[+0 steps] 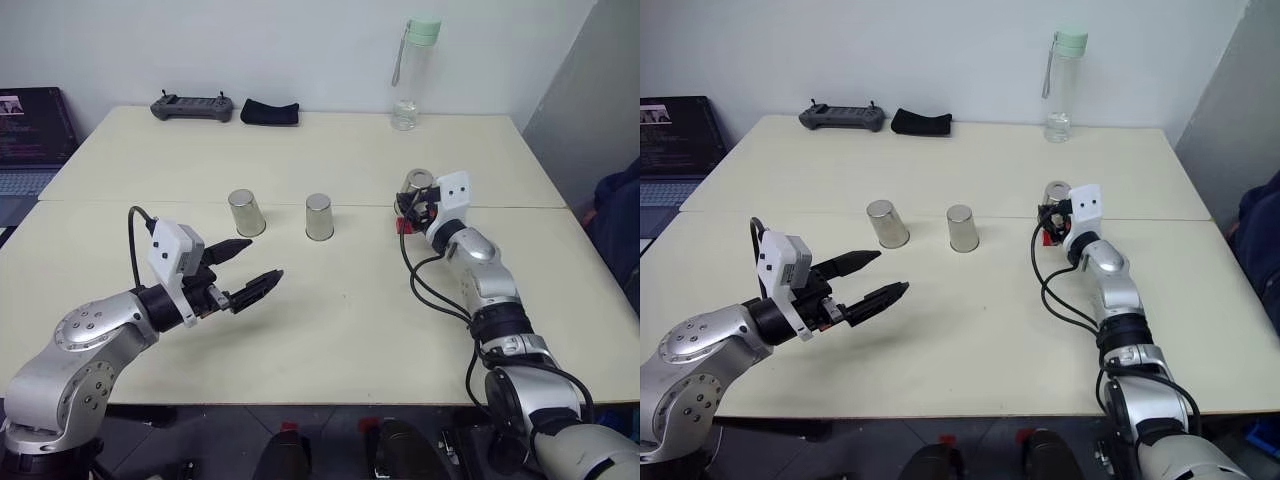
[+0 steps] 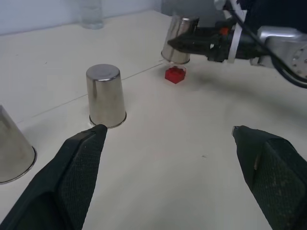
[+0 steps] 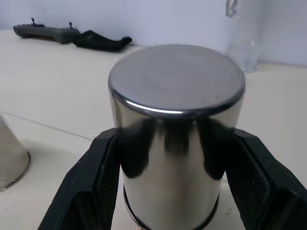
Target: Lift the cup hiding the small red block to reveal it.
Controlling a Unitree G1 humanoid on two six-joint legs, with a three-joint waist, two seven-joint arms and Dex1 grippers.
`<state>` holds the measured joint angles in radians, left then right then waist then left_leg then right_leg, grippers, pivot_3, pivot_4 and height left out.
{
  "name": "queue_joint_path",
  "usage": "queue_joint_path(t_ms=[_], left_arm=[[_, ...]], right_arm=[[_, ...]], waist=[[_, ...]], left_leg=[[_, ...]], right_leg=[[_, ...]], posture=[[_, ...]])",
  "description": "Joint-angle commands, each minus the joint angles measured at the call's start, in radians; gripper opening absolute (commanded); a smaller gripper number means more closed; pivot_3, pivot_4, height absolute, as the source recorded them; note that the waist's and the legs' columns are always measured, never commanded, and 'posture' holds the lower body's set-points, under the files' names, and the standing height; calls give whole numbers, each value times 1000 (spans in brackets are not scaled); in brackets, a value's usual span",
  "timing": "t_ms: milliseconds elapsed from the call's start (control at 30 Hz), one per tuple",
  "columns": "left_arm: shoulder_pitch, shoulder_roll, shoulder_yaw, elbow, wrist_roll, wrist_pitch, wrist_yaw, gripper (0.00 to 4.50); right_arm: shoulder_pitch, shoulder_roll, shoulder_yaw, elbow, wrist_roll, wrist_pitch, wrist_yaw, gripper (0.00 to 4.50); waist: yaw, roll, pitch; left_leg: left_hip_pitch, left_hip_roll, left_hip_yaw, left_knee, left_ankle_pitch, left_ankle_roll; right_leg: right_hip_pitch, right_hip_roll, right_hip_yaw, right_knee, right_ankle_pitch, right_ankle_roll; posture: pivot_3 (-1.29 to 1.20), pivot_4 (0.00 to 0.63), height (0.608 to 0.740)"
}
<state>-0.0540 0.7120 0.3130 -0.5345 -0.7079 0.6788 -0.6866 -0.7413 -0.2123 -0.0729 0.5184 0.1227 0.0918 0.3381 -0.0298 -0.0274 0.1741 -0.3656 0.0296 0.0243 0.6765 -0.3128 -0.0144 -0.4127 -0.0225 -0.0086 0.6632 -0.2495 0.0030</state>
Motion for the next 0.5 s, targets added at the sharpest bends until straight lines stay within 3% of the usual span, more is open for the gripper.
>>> queue_joint_path(t_ms=[33, 300, 500], left_arm=[[-1, 3, 13, -40, -18, -5, 10, 4500], [14, 7, 24, -48, -27, 2, 10, 4500], [-7, 14, 9, -34, -26, 0, 0, 4500]], right_arm=[[46, -27, -14, -182, 13, 101, -22, 2756], [242, -88, -63, -442, 69, 319, -17, 2756], [309, -50, -57, -419, 90, 355, -15, 2756]], waist=[[2, 0, 0], [3, 0, 0], [-3, 0, 0]], left_leg=[[0, 0, 0, 0, 0, 0], [0, -1, 1, 0, 0, 0], [1, 1, 1, 0, 0, 0]], right_leg=[[0, 0, 0, 0, 0, 0], [0, 0, 0, -1, 0, 0], [0, 2, 1, 0, 0, 0]], posture=[[0, 150, 740], [0, 150, 740], [0, 150, 740]])
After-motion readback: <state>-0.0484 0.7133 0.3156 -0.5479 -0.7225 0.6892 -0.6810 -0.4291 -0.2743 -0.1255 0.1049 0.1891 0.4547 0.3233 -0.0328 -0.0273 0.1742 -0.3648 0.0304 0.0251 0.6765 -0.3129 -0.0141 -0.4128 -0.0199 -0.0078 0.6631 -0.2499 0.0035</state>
